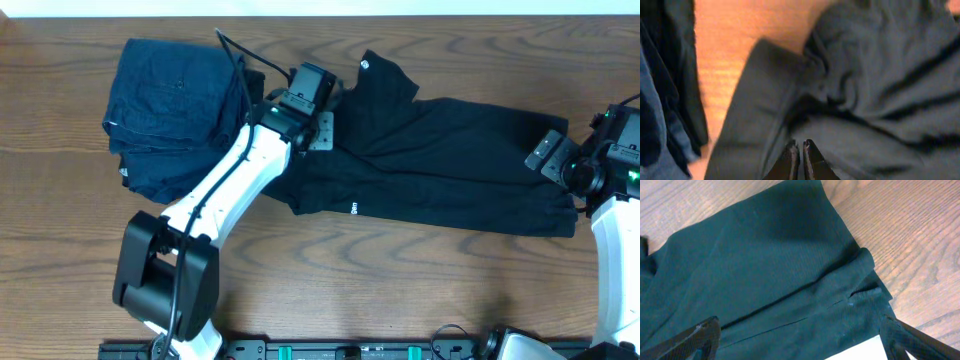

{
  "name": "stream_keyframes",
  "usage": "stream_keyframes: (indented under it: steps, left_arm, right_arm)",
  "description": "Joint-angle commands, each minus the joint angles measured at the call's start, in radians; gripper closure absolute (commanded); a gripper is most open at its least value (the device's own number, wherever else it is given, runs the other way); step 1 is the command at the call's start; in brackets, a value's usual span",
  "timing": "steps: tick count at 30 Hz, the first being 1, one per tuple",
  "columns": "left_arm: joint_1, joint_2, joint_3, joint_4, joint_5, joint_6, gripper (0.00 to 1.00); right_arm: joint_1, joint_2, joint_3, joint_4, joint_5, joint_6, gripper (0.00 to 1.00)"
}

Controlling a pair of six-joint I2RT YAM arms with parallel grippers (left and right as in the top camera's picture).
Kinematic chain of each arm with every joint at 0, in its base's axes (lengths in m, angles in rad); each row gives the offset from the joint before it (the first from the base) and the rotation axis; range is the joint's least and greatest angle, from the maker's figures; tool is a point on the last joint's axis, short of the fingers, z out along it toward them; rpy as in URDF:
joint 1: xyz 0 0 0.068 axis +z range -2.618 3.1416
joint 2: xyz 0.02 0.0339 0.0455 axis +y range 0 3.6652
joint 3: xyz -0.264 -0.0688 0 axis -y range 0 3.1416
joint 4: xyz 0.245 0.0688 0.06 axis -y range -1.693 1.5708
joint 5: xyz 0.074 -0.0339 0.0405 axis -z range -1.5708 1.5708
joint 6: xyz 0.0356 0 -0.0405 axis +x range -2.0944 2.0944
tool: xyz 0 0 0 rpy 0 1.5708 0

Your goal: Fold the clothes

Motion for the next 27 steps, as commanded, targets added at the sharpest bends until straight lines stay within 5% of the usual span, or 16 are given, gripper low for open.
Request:
stream_keyframes:
  steps: [1,17,27]
  left_arm:
    - [0.033,0.039,0.013,0.028,-0.004,0.021,0.92]
    - [0.045,0.262,0.013,0.159,0.018,0.021,0.93]
    - [0.052,0.337,0.013,0.053,0.018,-0.027,0.93]
  right_arm:
    - [-0.002,0.007,-0.006,-0.002,0.001,-0.009,0.01]
    - [-0.003,0.008,-0.006,-0.002,0.001,-0.009,0.01]
    - [-0.003,0.008,-0.006,-0.002,0.001,-0.009,0.01]
